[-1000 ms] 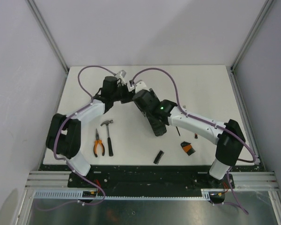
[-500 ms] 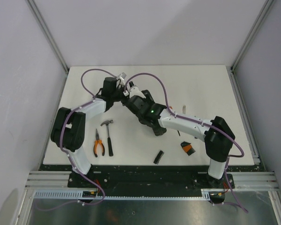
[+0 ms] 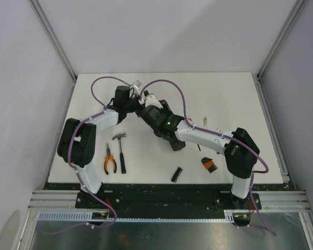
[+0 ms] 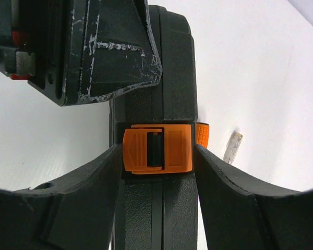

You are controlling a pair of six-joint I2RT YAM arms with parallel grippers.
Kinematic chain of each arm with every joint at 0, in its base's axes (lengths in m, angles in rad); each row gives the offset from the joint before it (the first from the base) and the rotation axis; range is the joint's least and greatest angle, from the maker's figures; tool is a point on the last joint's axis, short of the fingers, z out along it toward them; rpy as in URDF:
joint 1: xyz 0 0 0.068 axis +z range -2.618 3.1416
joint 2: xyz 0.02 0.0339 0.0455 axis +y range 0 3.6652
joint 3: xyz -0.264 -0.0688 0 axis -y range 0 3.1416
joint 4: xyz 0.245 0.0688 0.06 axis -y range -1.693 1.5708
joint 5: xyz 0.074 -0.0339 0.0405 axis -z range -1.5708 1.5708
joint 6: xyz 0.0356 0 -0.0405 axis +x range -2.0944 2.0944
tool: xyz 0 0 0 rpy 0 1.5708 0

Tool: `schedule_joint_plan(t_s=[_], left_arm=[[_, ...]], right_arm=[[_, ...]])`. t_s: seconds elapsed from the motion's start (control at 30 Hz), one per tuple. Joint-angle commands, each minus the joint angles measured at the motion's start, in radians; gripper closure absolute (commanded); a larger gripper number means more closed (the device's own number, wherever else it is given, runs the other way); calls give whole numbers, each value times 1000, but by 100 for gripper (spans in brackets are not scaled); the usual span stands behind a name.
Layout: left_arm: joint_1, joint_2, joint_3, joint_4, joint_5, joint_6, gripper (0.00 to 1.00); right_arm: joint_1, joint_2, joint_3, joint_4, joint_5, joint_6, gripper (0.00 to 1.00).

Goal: Pack the tool kit

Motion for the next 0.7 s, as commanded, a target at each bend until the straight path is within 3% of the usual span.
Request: schedule_joint_plan(t_s=[0.0, 0.13, 0.33, 0.67], left_arm=[[1, 23, 4, -30, -11, 20, 18], [1, 25, -2, -31, -16, 21, 20], [2, 18, -20, -30, -26, 28, 26], [2, 15, -43, -46, -58, 52, 33]], right_arm=[[-1, 19, -18, 63, 92, 25, 39], [-2, 22, -36, 92, 127, 13, 46], [-5, -3, -46, 99, 115, 8, 70], [-10, -39, -54, 101, 79, -3, 98]])
